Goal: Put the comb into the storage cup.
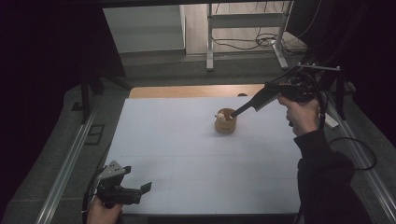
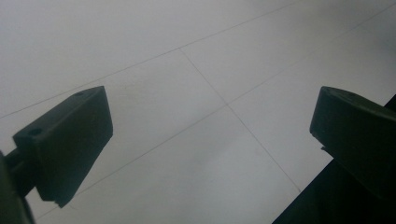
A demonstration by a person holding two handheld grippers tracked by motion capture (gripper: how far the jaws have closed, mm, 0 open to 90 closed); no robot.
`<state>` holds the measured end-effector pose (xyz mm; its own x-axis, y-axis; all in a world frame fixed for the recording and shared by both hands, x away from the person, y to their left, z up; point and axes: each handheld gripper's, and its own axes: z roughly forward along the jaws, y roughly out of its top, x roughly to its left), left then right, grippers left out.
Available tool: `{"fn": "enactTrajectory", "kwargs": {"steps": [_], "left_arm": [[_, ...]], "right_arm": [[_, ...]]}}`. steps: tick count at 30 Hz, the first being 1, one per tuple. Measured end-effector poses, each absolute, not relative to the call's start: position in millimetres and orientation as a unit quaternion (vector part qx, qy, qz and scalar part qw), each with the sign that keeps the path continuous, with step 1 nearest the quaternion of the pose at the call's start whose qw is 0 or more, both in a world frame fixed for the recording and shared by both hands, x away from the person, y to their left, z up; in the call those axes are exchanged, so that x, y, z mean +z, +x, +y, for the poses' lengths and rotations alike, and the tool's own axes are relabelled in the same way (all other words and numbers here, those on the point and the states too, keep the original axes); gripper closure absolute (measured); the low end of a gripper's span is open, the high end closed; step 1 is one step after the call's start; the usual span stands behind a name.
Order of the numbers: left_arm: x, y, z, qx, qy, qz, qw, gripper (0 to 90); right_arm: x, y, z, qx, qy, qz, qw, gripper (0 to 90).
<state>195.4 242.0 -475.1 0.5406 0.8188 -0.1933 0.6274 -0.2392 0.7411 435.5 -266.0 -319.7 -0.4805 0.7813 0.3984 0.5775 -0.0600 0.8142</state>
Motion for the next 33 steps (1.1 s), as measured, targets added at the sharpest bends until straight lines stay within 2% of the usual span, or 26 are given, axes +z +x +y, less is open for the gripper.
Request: {"fn": "enactTrajectory", "kwargs": {"steps": [15,33], "left_arm": [[-475.2,195.7,242.2,0.117,0.778,0.466,0.406,0.1],[-475.4,196.0,242.4,0.116,0.777,0.467,0.405,0.0]], "right_arm": [[-318.8,449.6,-248.5,0.519,0.496,0.687,0.115,84.1],[-333.1,461.3,-228.8,0.499,0.496,0.699,0.130,84.1]]}}
